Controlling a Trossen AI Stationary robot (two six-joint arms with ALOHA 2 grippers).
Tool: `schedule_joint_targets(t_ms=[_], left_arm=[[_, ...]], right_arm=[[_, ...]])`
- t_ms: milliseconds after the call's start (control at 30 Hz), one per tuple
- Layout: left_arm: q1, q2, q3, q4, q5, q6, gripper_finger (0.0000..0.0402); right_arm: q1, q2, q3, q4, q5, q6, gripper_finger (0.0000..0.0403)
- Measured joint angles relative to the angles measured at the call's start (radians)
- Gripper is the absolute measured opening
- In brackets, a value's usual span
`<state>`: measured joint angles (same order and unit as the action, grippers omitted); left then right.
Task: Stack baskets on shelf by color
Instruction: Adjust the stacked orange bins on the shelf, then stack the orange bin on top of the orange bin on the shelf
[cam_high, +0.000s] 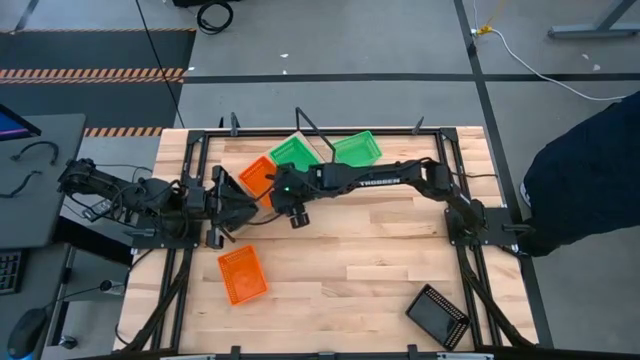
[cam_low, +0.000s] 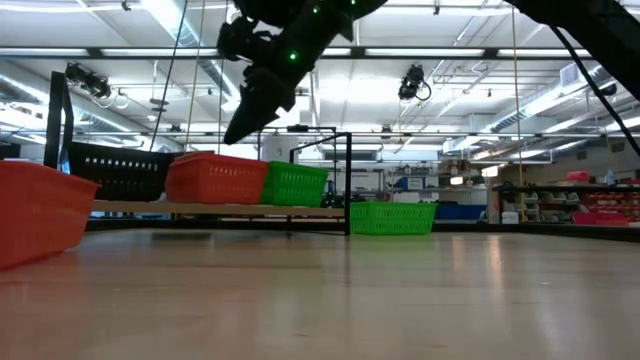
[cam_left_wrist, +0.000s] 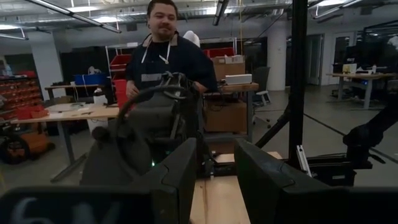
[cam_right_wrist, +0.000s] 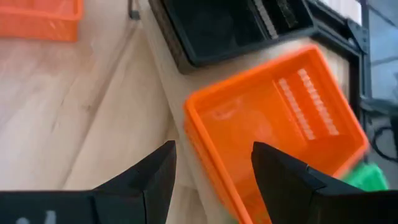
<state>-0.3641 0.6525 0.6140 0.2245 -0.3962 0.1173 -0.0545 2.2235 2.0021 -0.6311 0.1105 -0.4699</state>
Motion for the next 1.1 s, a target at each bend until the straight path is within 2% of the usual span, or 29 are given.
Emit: schedule_joint_targets(t_ms=[200, 367, 533, 733, 933, 1100], left_arm=[[0.000, 0.001, 0.000, 0.000, 0.000, 0.000, 0.0117], [0.000, 0.001, 0.000, 0.000, 0.000, 0.000, 0.0117], [0.000, 0.001, 0.000, 0.000, 0.000, 0.000, 0.0117], [0.000, 0.001, 0.000, 0.000, 0.000, 0.000, 0.0117], [0.000, 0.001, 0.000, 0.000, 0.000, 0.001, 0.0117], [0.000, 0.001, 0.000, -0.003, 0.000, 0.000, 0.0117]], right_arm=[[0.005, 0.000, -0.058, 0.108, -0.038, -0.004, 0.0215], [0.009, 0.002, -0.096, 0.130, -0.029, 0.005, 0.0215], [0.009, 0.002, -0.122, 0.200, -0.094, 0.057, 0.0215], [0.022, 0.002, -0.134, 0.251, -0.110, 0.056, 0.0215], [0.046, -0.002, -0.109, 0.229, -0.090, 0.056, 0.0215], [0.079, -0.043, -0.051, 0.120, -0.074, 0.061, 0.0215]])
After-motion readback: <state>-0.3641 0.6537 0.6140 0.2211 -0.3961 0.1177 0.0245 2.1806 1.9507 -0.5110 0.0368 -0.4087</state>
